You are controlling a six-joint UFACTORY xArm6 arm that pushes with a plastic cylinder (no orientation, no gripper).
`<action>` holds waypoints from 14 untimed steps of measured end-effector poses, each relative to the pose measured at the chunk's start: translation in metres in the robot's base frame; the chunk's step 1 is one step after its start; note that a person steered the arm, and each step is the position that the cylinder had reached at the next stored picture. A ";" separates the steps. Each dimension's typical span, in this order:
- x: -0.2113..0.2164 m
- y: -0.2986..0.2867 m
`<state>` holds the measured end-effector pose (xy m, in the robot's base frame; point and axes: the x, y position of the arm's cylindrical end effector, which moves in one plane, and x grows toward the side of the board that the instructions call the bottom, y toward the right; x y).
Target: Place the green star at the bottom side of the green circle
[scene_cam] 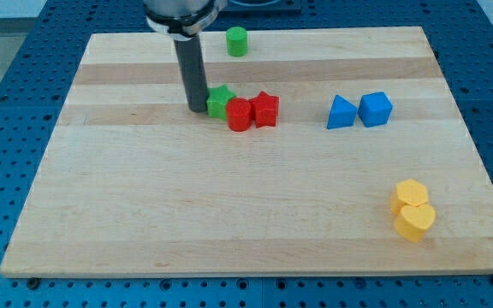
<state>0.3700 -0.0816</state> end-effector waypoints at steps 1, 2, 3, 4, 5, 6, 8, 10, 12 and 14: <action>0.007 -0.009; 0.048 -0.010; 0.030 0.049; -0.006 0.072; -0.018 0.062; 0.005 0.042; -0.034 0.017; -0.055 0.032; -0.061 0.086; -0.076 0.048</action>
<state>0.2935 -0.0339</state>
